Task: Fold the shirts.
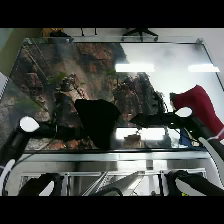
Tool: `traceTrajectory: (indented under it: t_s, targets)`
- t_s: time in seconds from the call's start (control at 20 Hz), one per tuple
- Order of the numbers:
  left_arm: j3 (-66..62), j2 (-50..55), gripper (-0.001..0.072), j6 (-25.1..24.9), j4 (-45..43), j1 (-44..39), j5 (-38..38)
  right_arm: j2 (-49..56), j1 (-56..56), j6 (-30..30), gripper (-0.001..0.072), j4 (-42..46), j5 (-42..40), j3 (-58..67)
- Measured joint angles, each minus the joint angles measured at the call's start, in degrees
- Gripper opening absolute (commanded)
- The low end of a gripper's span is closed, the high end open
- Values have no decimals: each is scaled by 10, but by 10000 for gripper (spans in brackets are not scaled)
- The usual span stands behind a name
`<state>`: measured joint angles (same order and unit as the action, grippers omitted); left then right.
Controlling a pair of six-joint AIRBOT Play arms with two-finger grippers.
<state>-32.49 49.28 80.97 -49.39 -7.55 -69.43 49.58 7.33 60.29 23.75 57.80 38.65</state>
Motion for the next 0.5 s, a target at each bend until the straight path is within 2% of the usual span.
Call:
traceTrajectory:
  t_s: [0.2,0.5]
  targets:
    - [126,-61,708,39,35,-83,124,122,17,-116,423,-101,-23,39]
    - [177,-5,707,72,116,-236,341,262,67,-181,421,-152,-43,134]
